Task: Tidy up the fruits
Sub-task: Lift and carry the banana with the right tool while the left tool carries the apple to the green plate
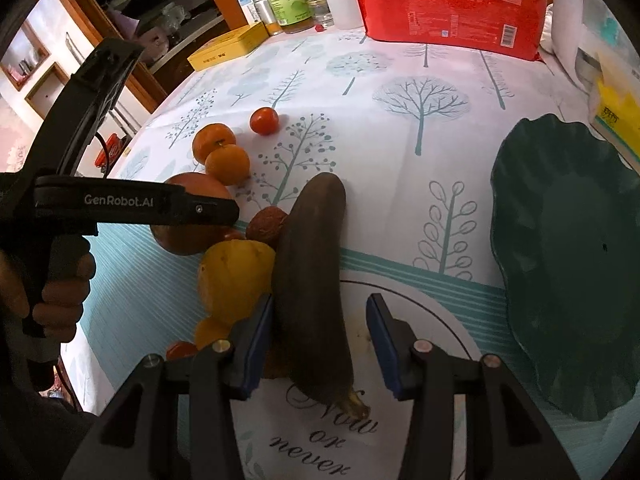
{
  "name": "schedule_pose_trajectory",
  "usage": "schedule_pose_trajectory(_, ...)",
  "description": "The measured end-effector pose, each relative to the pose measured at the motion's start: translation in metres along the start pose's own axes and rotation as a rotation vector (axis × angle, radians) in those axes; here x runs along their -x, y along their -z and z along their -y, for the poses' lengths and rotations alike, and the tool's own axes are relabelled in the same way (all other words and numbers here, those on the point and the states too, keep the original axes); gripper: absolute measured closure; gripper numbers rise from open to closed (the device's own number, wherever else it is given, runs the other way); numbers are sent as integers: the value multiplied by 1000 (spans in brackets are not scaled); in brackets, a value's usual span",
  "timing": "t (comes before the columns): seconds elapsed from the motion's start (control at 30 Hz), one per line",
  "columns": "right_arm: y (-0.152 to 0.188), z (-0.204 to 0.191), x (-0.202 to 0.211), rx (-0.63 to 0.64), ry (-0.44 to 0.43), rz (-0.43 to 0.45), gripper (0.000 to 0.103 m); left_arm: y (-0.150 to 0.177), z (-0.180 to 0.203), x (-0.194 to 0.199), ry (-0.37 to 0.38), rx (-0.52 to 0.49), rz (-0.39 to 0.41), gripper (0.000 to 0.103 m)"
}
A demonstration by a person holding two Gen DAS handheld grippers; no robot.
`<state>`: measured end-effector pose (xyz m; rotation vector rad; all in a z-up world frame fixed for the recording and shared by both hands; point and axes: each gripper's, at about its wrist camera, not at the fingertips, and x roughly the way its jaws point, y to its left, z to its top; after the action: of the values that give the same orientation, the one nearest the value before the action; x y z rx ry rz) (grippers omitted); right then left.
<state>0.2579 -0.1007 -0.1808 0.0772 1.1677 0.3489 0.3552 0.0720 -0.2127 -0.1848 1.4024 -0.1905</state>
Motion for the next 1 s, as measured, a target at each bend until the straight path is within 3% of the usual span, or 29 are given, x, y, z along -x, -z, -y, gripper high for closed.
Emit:
schedule_pose_trajectory(0.13, -2, 10, -5, -17, -86, -24, 57, 5, -8, 6, -2, 16, -7, 35)
schedule_pose_trajectory(0.3, -2, 15, -9, -24, -190, -36, 68, 11, -18, 12, 17, 63, -22, 35)
schedule_pose_trajectory(0.7, 7, 3, 0, -103, -169, -20, 73, 28, -29, 53, 53, 60, 46, 35)
schedule_pose_trajectory(1.0, 44, 0, 30, -341, -165, 82, 73, 55, -32, 88, 101, -35, 85, 35)
